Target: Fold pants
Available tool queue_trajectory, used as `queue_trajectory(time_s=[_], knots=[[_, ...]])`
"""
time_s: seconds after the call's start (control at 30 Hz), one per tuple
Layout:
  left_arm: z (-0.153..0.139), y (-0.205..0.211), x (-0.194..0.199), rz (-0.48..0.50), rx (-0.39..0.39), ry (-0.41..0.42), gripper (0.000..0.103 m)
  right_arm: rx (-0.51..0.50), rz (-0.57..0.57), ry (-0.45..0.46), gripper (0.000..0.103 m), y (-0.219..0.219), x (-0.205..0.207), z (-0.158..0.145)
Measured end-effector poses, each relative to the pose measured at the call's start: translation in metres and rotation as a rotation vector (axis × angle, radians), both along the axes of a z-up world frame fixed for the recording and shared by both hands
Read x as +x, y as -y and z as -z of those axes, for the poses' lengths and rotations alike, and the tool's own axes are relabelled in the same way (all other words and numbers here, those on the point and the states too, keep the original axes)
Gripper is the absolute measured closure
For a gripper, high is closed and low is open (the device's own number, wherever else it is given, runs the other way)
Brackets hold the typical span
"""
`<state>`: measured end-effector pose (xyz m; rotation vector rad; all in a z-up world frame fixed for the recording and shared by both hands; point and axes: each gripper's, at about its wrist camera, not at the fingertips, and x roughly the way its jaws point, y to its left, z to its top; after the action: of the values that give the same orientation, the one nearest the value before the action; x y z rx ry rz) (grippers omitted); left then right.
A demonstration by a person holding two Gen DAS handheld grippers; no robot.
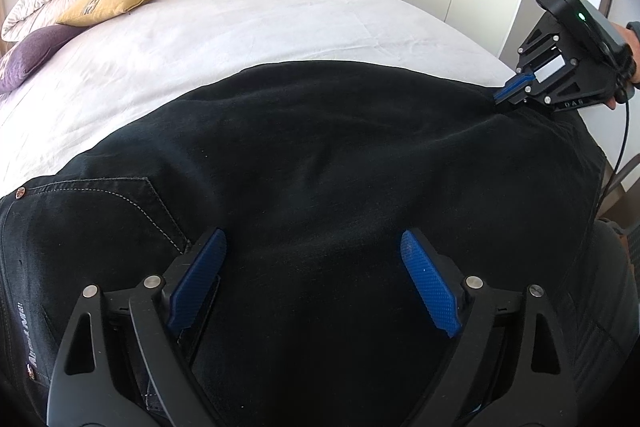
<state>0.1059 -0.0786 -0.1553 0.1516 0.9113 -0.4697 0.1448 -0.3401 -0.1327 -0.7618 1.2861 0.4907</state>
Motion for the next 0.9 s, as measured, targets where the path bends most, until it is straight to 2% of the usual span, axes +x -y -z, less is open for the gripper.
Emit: queue_trajectory(time_s=[0.1, 0.23, 0.33, 0.47, 0.53, 0.6, 0.63, 0.67, 0.77, 0.8, 0.83, 0.9], knots=[[-0.001, 0.000, 0.000, -0.002, -0.001, 0.000, 0.014, -0.013, 0.016, 0.098, 0.101, 0.005, -0.002, -0.011], [-0.001, 0.000, 0.001, -0.007, -0.004, 0.002, 0.013, 0.025, 0.077, 0.206, 0.101, 0.015, 0.000, -0.031], [-0.001, 0.001, 0.001, -0.010, -0.004, 0.006, 0.013, 0.050, 0.125, 0.187, 0.101, 0.020, 0.003, -0.026], [0.000, 0.001, -0.001, -0.013, 0.007, 0.020, 0.013, 0.019, 0.201, 0.145, 0.102, 0.029, -0.010, 0.010], [-0.003, 0.000, -0.002, -0.019, 0.007, 0.012, 0.013, 0.096, 0.307, 0.170, 0.101, 0.046, -0.008, 0.003], [-0.008, -0.002, -0.001, -0.037, -0.012, -0.011, 0.013, 0.078, 0.414, 0.223, 0.087, 0.062, -0.002, -0.005], [-0.014, -0.004, -0.001, -0.045, -0.031, -0.010, 0.013, 0.087, 0.459, 0.245, 0.068, 0.071, -0.004, -0.010], [-0.023, -0.004, -0.002, -0.050, -0.048, 0.007, 0.013, 0.104, 0.520, 0.273, 0.062, 0.085, -0.009, -0.018], [-0.046, 0.003, 0.001, -0.039, -0.074, 0.057, 0.013, 0.110, 0.637, 0.343, 0.059, 0.107, -0.024, -0.035], [-0.052, 0.008, 0.006, -0.038, -0.086, 0.052, 0.013, 0.147, 0.663, 0.361, 0.058, 0.111, -0.032, -0.044], [-0.055, 0.015, 0.010, -0.031, -0.099, 0.042, 0.013, 0.229, 0.672, 0.374, 0.058, 0.113, -0.043, -0.053], [-0.057, 0.035, 0.019, 0.007, -0.120, 0.036, 0.013, 0.316, 0.698, 0.358, 0.057, 0.112, -0.054, -0.053]])
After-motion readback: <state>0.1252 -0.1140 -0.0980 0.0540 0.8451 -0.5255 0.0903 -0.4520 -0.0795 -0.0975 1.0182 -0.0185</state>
